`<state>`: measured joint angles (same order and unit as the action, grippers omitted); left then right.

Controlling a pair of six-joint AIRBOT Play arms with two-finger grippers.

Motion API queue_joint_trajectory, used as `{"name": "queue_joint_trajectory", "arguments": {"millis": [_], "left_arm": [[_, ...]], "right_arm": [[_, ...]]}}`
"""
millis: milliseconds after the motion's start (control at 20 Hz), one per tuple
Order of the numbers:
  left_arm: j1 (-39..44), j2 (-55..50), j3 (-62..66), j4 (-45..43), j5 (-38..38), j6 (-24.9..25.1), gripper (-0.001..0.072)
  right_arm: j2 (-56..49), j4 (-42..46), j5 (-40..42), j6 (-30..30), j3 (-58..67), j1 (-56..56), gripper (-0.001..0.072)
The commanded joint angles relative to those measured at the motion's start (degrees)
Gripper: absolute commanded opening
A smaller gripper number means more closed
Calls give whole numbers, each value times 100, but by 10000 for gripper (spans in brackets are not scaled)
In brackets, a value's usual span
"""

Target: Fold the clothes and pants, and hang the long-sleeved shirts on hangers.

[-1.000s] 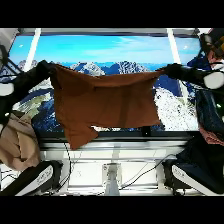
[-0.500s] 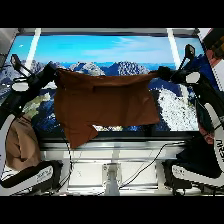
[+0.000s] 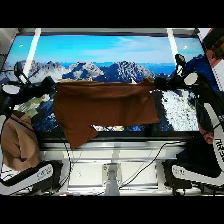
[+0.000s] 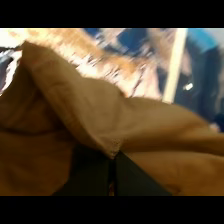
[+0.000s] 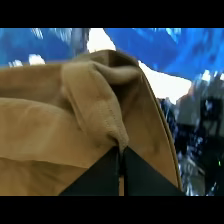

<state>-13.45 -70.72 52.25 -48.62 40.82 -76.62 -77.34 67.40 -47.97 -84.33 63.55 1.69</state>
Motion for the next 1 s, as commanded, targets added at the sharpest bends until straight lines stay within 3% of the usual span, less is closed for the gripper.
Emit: {"name": "queue_joint_trajectory", "arguments": {"millis": [0, 350, 400, 450, 500, 550, 750, 950], "left_arm": [[-92, -7, -2, -1384, 468, -570, 12], [-90, -7, -2, -1390, 271, -568, 15], [-90, -7, -2, -1394, 267, -566, 33], [-90, -7, -2, -1394, 247, -568, 230], [-90, -4, -2, -1392, 247, -568, 577], [-90, -2, 0, -1390, 251, -566, 707], [-120, 254, 114, -1394, 254, -544, 708], [-420, 1113, 463, -1399, 540, -372, 698]], "right_arm": [[-44, -133, -243, -7, -42, -7, 13], [-291, -396, 240, -2, -229, -210, 14], [-291, -393, 437, 0, -229, -210, 66], [-291, -372, 605, 0, -227, -210, 236], [-289, -326, 726, -2, -227, -208, 417], [-289, -186, 745, 0, -197, -203, 455], [-205, 780, 179, -2, 201, -4, 443], [-28, 944, -643, 170, 592, 957, 442]]}}
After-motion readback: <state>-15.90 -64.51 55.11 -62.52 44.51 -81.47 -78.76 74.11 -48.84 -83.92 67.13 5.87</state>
